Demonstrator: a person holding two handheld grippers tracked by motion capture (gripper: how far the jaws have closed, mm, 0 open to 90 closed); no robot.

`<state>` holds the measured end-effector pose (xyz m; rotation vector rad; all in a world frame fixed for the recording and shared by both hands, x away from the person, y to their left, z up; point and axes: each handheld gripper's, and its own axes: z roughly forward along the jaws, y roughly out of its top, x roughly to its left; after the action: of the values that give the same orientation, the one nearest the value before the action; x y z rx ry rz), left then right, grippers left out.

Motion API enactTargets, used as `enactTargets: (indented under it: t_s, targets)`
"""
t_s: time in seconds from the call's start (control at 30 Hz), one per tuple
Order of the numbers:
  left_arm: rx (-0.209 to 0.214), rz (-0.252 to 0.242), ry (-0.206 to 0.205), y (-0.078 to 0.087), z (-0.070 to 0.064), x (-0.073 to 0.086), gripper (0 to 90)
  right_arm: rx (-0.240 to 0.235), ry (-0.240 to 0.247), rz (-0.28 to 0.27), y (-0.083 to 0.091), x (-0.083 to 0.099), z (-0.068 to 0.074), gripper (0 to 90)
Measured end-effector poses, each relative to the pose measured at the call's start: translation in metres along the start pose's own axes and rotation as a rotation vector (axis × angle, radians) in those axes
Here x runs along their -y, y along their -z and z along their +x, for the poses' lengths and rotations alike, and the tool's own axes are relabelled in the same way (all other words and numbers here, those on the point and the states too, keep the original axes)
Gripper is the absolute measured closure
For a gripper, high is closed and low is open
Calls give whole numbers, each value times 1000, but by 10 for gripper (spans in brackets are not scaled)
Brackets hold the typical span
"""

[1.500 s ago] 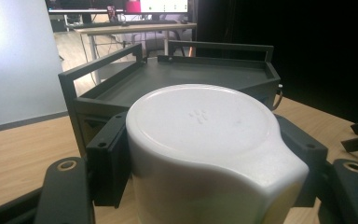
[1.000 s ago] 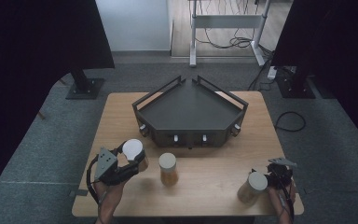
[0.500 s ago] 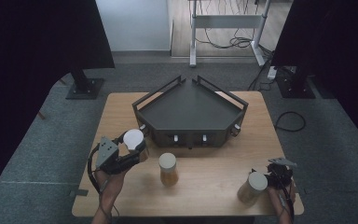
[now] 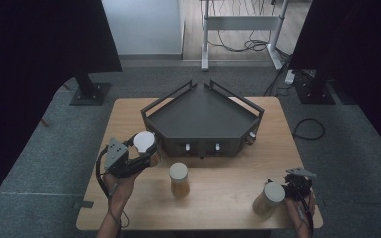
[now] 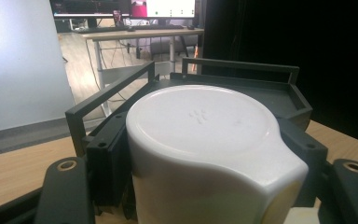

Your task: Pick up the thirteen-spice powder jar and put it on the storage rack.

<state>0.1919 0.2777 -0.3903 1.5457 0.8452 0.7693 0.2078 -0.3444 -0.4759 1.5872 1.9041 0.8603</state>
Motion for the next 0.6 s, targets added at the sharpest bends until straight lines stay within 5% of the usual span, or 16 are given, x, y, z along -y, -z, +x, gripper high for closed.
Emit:
enactTargets:
  t_s: [0.6]
  targets:
    - [-12,5,16,-17,9,-7,308,-2,2,0,0,0,0,9]
